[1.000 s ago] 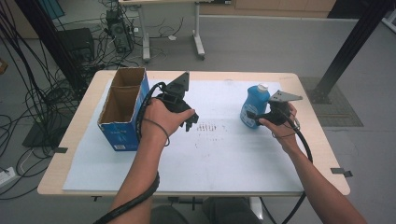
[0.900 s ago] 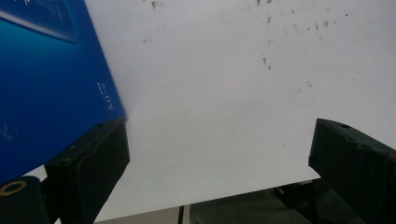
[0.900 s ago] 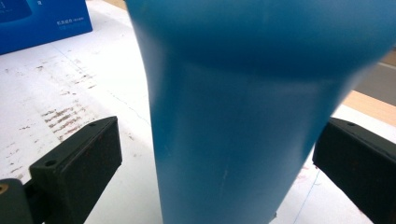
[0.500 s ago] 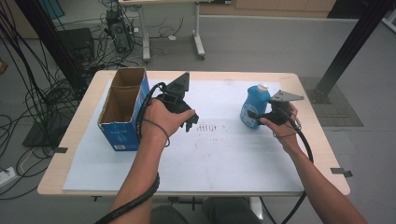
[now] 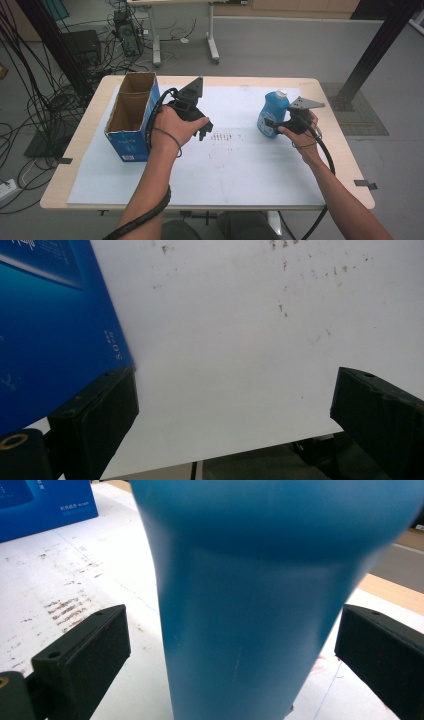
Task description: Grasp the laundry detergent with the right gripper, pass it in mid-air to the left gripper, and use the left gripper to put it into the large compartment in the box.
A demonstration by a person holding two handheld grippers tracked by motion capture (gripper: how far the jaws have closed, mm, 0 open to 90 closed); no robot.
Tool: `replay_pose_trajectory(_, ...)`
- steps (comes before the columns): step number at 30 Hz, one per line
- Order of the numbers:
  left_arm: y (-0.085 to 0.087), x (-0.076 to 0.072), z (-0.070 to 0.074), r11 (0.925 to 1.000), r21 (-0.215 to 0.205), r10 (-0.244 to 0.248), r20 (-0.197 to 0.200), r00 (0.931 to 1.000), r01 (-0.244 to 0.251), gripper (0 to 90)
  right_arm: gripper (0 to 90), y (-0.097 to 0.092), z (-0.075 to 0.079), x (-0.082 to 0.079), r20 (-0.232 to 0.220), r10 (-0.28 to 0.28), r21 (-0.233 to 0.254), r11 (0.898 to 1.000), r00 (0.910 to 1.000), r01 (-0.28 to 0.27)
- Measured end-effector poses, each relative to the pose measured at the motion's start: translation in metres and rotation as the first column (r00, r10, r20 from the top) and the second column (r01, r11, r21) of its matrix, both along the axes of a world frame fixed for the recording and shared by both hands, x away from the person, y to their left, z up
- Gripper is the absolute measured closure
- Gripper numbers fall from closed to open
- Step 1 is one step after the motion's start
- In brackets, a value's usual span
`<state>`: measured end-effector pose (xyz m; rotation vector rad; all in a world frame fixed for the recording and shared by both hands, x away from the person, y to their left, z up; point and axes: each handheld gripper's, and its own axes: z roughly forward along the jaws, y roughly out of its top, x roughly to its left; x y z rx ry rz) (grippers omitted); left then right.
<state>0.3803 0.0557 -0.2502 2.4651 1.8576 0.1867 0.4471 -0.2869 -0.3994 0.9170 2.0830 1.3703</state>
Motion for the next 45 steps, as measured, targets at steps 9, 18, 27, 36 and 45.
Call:
replay_pose_trajectory(9,-0.0005,-0.0001,-0.0003,1.0,-0.002,0.0,-0.004,1.0,0.0,5.5,1.3,0.0011,-0.0005,-0.0008,-0.003,-0.003,-0.007,1.0,1.0,0.003)
replay_pose_trajectory(18,-0.0005,-0.0005,0.0003,1.0,-0.004,0.001,-0.001,1.0,-0.001,5.5,2.6,0.0,-0.0002,-0.0018,0.006,-0.016,0.003,1.0,0.9999,0.016)
replay_pose_trajectory(27,-0.0029,0.0013,-0.0017,1.0,-0.008,-0.006,-0.008,1.0,0.006,5.5,6.6,0.0005,-0.0081,-0.0016,0.003,-0.019,0.001,1.0,0.9998,0.019)
replay_pose_trajectory(36,-0.0052,0.0032,-0.0025,0.9999,-0.005,-0.011,-0.01,0.9999,0.011,5.5,17.7,0.0029,-0.0093,0.0019,0.005,-0.005,-0.006,1.0,1.0,0.005)
replay_pose_trajectory(45,-0.0069,0.0036,-0.0027,0.9998,0.0,-0.017,-0.014,0.9998,0.017,5.6,38.9,0.0021,-0.0092,0.0051,0.002,0.009,-0.015,1.0,1.0,-0.009)
